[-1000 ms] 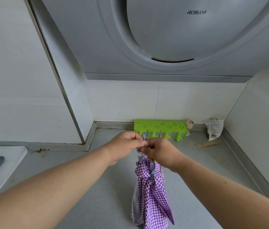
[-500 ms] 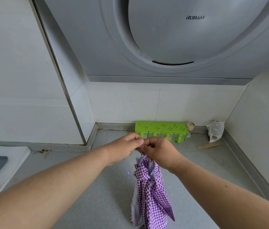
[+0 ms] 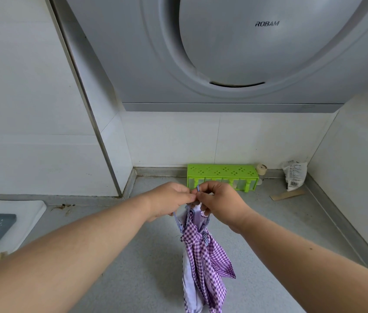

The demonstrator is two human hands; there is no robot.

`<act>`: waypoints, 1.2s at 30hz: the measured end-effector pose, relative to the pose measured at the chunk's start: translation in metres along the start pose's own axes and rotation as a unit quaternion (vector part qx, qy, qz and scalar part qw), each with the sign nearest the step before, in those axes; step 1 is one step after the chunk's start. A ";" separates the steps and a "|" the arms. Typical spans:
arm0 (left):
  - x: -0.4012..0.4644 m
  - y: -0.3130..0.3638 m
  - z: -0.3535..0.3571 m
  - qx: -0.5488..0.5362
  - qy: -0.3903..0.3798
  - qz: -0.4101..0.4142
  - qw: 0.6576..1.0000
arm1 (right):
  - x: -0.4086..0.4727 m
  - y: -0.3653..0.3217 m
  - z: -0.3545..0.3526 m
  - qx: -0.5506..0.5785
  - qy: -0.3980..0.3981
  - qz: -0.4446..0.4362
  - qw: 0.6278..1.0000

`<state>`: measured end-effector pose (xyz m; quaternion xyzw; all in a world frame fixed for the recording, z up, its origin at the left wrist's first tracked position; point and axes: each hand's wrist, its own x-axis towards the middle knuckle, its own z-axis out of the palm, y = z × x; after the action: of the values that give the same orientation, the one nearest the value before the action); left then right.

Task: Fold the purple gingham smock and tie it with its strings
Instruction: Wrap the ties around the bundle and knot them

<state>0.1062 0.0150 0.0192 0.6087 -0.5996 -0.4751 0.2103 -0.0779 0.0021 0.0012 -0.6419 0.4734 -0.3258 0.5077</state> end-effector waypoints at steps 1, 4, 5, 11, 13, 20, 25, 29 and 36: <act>0.000 -0.001 -0.001 0.014 0.003 0.003 1.000 | 0.000 -0.001 0.000 0.004 0.002 0.003 1.000; -0.002 0.000 -0.005 0.051 0.002 0.006 0.999 | -0.002 -0.003 -0.003 0.010 0.010 0.003 1.000; -0.002 0.000 -0.006 0.061 0.002 0.006 0.998 | -0.002 -0.003 -0.004 0.010 0.010 0.002 1.000; -0.001 0.003 -0.002 0.022 0.012 -0.006 1.000 | -0.003 -0.007 -0.003 -0.019 0.001 -0.011 1.000; -0.001 0.002 -0.001 0.017 0.018 -0.007 1.000 | -0.002 -0.007 -0.004 -0.032 0.004 -0.013 0.999; -0.003 0.007 0.001 0.043 0.014 -0.034 0.998 | -0.004 0.007 -0.010 -0.173 -0.030 -0.062 0.982; 0.001 0.009 -0.004 0.114 0.007 -0.036 0.993 | 0.001 0.011 -0.008 -0.302 -0.037 -0.113 0.946; 0.003 0.010 -0.009 0.138 0.000 -0.032 0.990 | 0.002 0.010 -0.005 -0.281 -0.047 -0.074 0.956; 0.005 0.000 -0.005 0.069 -0.013 -0.051 0.996 | 0.005 0.023 -0.002 -0.098 -0.039 -0.015 0.994</act>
<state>0.1093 0.0090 0.0202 0.6450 -0.6019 -0.4510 0.1355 -0.0841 -0.0039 -0.0206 -0.7080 0.4729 -0.2598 0.4556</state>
